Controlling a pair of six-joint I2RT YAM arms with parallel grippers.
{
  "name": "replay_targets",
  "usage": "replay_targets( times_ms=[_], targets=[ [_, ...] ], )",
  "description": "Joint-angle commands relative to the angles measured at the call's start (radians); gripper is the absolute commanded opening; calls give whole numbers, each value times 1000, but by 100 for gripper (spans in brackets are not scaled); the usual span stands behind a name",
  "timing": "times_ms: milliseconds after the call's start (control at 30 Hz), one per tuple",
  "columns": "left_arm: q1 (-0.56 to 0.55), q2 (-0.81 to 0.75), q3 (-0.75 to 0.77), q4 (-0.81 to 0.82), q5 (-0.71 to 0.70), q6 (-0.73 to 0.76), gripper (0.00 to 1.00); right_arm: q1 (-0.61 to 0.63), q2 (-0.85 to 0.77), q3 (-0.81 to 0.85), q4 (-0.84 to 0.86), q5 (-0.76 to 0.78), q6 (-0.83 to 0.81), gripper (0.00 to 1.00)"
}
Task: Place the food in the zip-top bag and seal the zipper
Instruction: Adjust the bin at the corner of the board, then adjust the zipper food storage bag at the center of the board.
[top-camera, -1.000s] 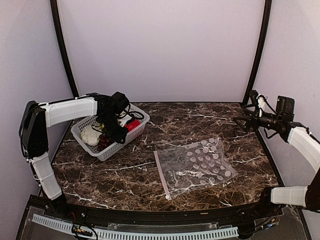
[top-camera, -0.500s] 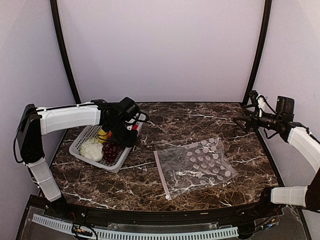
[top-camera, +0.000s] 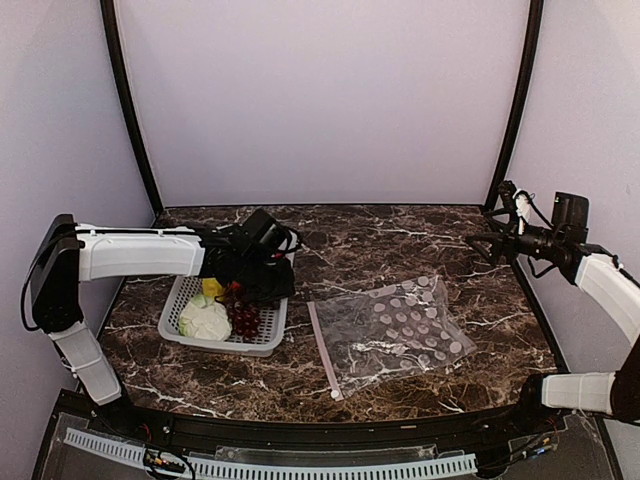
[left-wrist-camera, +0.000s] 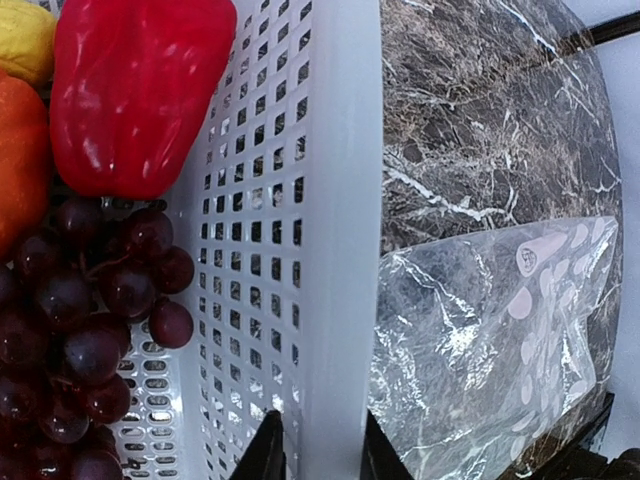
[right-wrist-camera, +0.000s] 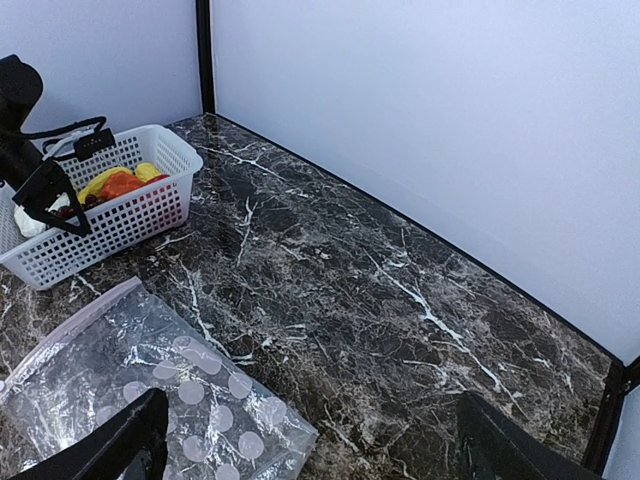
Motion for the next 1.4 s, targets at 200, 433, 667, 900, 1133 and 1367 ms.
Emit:
replay_targets(
  times_ms=[200,433,667,900,1133,1367],
  targets=[
    [-15,-34,37,-31,39,-64,49,3,-12,16,2,-14,-1,96],
    [-115,-178,53,-35,-163,164,54,4,10,10,7,-17,-1,96],
    [-326,-165,-2,168,-287,506,57,68,71,119,-103,21,33,94],
    [-424,-239,-135,270,-553,549,77,454,251,297,-451,144,-52,73],
    [-422,-501,-374,405,-721,493,76,747,375,278,-421,221,-33,63],
    [-377,-714,-543,355,-790,350,75,886,582,331,-416,294,-7,60]
  ],
)
